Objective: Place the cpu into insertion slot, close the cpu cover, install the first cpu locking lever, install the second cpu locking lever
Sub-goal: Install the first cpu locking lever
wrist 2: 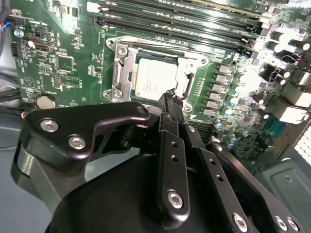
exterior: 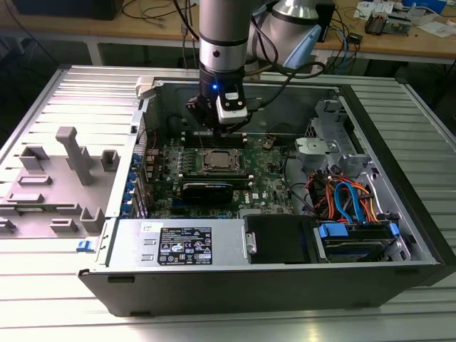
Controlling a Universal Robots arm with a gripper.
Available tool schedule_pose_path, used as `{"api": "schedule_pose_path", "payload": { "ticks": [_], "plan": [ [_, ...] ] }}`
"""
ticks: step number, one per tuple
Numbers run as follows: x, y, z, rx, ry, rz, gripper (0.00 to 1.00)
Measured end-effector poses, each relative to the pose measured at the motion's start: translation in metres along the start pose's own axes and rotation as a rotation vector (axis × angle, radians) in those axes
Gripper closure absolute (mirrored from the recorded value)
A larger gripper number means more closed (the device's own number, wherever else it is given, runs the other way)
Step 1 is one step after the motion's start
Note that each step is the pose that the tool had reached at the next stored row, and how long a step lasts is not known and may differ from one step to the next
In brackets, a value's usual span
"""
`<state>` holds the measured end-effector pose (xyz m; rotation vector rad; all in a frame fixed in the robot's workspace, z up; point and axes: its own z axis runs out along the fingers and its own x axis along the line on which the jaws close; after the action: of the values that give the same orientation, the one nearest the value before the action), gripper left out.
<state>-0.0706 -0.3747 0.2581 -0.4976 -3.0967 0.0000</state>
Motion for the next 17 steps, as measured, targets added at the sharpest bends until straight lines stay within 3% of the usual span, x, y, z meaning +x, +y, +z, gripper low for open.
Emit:
{"api": "schedule_pose_path", "payload": {
  "ticks": [6, 15, 17],
  "plan": [
    [0.0078, -0.0035, 0.0000, -0.0019, 0.0006, -0.011, 0.89],
    [0.0085, -0.0038, 0.0001, -0.0009, 0.0007, -0.198, 0.89],
    [0.0091, -0.0040, 0.0001, -0.0010, 0.0005, -0.211, 0.89]
  ]
}}
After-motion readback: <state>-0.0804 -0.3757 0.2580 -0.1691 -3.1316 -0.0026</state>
